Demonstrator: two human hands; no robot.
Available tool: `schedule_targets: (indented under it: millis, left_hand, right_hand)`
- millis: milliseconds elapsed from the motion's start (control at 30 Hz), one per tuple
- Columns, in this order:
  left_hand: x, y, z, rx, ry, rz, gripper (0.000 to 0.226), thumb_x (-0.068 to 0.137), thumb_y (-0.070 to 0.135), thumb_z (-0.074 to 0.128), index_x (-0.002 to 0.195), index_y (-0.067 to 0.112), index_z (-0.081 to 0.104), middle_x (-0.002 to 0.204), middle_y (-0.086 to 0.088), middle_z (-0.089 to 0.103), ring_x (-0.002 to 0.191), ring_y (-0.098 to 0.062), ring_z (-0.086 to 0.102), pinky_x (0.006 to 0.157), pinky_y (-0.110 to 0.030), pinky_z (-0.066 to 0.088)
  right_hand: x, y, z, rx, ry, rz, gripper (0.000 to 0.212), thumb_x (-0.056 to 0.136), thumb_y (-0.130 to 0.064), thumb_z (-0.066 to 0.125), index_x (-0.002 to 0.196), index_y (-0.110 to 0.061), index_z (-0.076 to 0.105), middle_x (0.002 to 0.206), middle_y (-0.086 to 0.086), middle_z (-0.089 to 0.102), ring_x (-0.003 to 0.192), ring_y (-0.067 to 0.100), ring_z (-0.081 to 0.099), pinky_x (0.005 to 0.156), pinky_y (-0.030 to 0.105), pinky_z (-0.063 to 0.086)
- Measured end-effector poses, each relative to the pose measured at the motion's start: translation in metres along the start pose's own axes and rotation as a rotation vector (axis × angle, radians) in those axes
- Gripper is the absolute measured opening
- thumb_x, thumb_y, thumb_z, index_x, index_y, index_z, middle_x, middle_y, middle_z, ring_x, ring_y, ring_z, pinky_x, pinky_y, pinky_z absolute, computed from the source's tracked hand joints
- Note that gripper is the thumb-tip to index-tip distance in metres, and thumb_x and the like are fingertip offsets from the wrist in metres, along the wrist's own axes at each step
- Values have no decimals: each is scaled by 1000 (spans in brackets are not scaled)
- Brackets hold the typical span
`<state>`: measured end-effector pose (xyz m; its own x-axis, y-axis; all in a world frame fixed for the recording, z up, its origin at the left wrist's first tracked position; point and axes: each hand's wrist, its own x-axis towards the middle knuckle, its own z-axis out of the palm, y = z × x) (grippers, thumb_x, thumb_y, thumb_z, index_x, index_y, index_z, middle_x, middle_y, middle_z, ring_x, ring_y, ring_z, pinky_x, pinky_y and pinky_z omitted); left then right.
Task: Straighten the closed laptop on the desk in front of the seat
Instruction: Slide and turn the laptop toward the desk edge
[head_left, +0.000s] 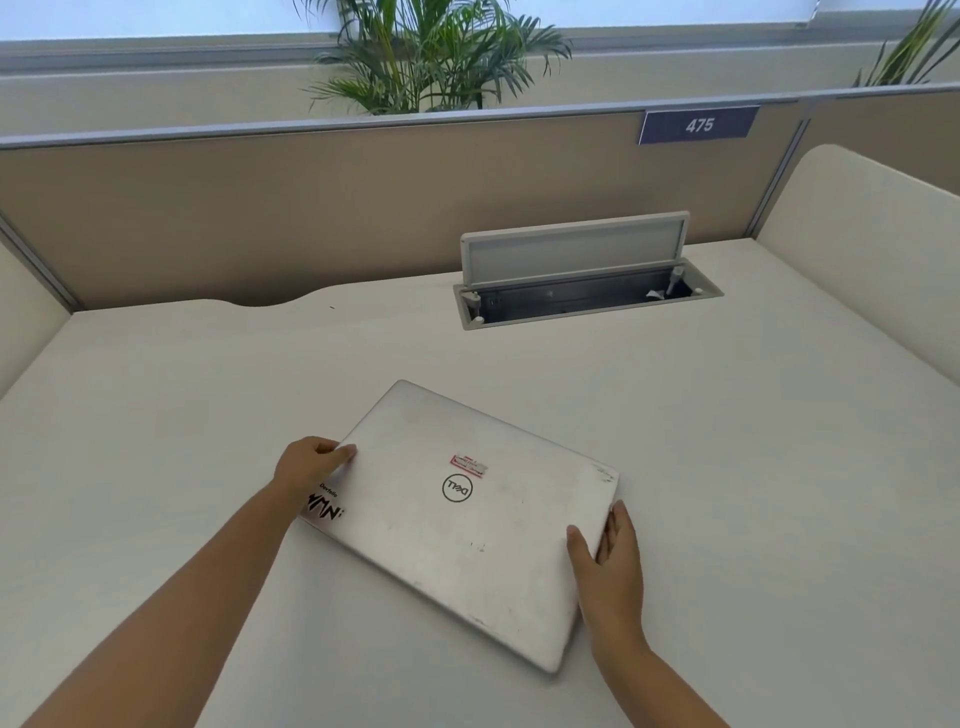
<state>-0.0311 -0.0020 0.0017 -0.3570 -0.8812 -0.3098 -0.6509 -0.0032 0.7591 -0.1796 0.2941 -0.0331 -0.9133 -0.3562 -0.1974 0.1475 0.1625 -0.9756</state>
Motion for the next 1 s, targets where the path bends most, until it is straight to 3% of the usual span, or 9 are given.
schedule_targets:
  millis: [167, 267, 367, 433, 600, 700, 767, 867, 1000]
  left_hand:
    - [0, 2, -9, -118, -130, -75, 29, 83, 27, 65, 104, 6, 65, 98, -10, 56, 84, -27, 52, 76, -38, 44]
    - [-1, 4, -13, -140, -184, -114, 31, 84, 25, 64, 108, 7, 64, 71, -7, 49, 57, -20, 46, 56, -26, 42]
    - [1, 3, -16, -162, -247, -166, 36, 84, 30, 63, 113, 8, 61, 92, -13, 46, 72, -27, 45, 59, -29, 38]
    - [1, 2, -18, -222, -295, -215, 39, 85, 31, 61, 113, 5, 59, 94, -15, 49, 79, -28, 49, 62, -33, 43]
    - [-3, 6, -24, -286, -374, -228, 27, 90, 24, 54, 108, 6, 58, 82, -13, 62, 65, -27, 61, 49, -30, 52]
    - [-3, -1, -31, -295, -446, -201, 28, 90, 20, 51, 112, 4, 57, 92, -16, 61, 77, -30, 59, 63, -35, 50]
    - [-4, -5, -35, -301, -474, -191, 25, 90, 19, 51, 109, 4, 57, 88, -15, 62, 74, -28, 61, 61, -33, 51]
    - [-4, -8, -35, -310, -480, -180, 16, 91, 17, 51, 92, 5, 61, 64, -6, 69, 51, -17, 65, 44, -23, 51]
    - [-7, -10, -34, -325, -482, -163, 16, 92, 14, 50, 88, 4, 62, 58, -4, 71, 47, -15, 65, 44, -20, 51]
  right_hand:
    - [-5, 0, 9, -11, 80, -35, 58, 85, -15, 62, 138, -18, 35, 130, -8, 47, 119, 6, 44, 99, 26, 35]
    - [-6, -1, 13, 37, 104, -20, 63, 84, -16, 64, 139, -19, 33, 125, -12, 45, 114, 1, 44, 96, 22, 33]
    - [-4, -1, 11, 196, 89, 34, 67, 84, -10, 64, 142, -16, 30, 132, -10, 43, 118, -1, 42, 97, 19, 32]
    - [-1, -1, 7, 283, 75, 63, 67, 85, -5, 62, 142, -14, 29, 142, -4, 38, 126, 4, 39, 102, 23, 31]
    - [2, 0, 0, 424, 61, 106, 66, 86, 4, 57, 143, -13, 28, 148, 2, 35, 122, 3, 39, 101, 23, 31]
    - [4, 2, -5, 474, 19, 133, 67, 85, 7, 54, 143, -13, 26, 150, 1, 32, 122, 3, 38, 103, 25, 31]
    - [5, 2, -9, 503, -29, 152, 68, 86, 8, 52, 144, -14, 24, 151, -1, 30, 123, 3, 37, 102, 26, 31]
    - [7, 3, -15, 568, -84, 178, 66, 87, 8, 49, 144, -14, 23, 152, -1, 29, 129, 6, 35, 105, 27, 30]
    - [8, 3, -21, 663, -138, 198, 63, 90, 5, 46, 145, -14, 21, 151, -1, 29, 131, 7, 33, 103, 25, 30]
